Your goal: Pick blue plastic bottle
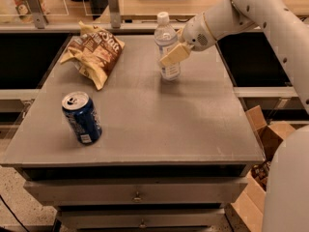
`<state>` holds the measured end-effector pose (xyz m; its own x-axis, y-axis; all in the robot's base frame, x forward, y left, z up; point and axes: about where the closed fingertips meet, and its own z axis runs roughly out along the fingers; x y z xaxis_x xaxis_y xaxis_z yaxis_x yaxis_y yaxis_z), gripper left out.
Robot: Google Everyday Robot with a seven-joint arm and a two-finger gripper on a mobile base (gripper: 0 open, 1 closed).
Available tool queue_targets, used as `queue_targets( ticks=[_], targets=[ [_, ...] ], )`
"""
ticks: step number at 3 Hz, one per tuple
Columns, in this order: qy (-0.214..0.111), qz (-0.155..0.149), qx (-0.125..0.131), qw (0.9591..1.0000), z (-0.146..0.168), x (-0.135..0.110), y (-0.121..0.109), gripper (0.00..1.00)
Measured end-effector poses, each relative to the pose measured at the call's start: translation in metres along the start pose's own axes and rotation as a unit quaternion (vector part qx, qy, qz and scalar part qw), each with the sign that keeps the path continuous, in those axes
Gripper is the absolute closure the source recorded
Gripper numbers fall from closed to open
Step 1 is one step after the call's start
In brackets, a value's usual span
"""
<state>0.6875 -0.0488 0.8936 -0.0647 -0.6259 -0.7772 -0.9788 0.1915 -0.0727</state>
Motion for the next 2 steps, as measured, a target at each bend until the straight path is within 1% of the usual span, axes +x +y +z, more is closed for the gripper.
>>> queue_targets(
  ticks=[1, 2],
  targets=[
    [-0.022, 0.008, -0.017, 0.9996, -0.007, -0.01, 0.008, 0.88],
    [-0.057, 0.003, -0.043, 0.9975, -0.026, -0.038, 0.023, 1.0]
  ],
)
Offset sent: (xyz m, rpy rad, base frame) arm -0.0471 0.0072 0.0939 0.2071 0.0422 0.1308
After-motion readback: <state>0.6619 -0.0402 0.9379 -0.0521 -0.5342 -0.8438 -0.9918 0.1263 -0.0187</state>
